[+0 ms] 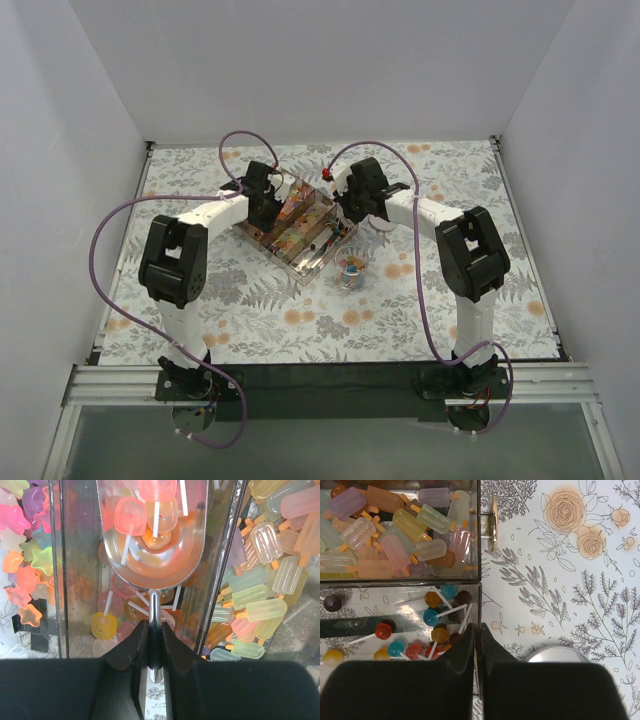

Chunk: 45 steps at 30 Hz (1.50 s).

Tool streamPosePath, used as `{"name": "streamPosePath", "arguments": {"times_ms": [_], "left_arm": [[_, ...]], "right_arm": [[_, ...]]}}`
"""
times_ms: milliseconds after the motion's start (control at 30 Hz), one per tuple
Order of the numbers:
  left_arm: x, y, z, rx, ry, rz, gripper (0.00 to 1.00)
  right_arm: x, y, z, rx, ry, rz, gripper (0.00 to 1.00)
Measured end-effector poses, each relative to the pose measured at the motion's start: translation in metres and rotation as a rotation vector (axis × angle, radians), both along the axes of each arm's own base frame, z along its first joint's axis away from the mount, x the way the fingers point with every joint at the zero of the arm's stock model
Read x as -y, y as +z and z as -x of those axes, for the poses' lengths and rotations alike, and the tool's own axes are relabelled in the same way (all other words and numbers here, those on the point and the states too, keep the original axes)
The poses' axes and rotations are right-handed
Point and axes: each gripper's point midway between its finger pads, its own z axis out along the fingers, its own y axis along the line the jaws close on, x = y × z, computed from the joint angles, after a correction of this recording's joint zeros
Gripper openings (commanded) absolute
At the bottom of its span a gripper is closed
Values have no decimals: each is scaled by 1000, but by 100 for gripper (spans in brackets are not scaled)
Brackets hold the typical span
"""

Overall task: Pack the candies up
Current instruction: Scoop the fake candies from the storage box.

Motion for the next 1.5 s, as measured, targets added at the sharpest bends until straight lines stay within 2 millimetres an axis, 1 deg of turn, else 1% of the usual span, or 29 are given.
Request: {"name": "streamPosePath", "arguments": {"times_ms": [133,200,300,400,500,633,800,933,1000,1033,1100,1133,1200,1233,1300,1333,1433,1500], "left_arm": [[0,3,0,7,-3,1,0],[1,8,1,16,-6,7,0],[0,21,2,43,-9,12,0],[-1,39,5,82,-15,21,0],[-1,47,9,104,-23,28,0],[-3,43,13,106,-23,24,0],[-13,30,20,88,-4,-12,0],[-19,26,25,78,1,-31,0],[-19,30,26,83,-1,-32,0],[-19,33,26,88,-5,-31,0],[-20,39,27,98,-12,-30,0],[-20,42,28,103,-18,-27,0],[-18,48,30,112,-32,-20,0],[-17,53,31,119,-42,-15,0],[-16,59,33,128,-57,-7,0],[-15,61,35,128,-65,-4,0],[-13,68,40,132,-90,6,0],[-12,74,44,135,-105,13,0]], "right_arm": [[0,0,0,5,0,-3,1],[0,0,-1,7,0,-4,1],[0,0,-1,8,0,-5,1],[0,0,-1,8,0,-5,1],[-1,1,-1,8,1,-6,1],[-1,0,-1,8,2,-6,1],[0,1,-1,13,2,-9,1],[0,1,0,16,2,-11,1],[0,2,0,20,3,-14,5],[0,3,1,20,3,-15,14],[0,5,1,20,2,-18,20],[-1,6,2,22,3,-16,27],[-2,8,2,28,4,-19,34],[-2,11,2,31,3,-21,41],[-2,19,2,43,-3,-27,48],[-2,24,2,52,-6,-30,54],[1,45,2,87,-30,-47,63],[5,60,4,109,-50,-58,66]]}}
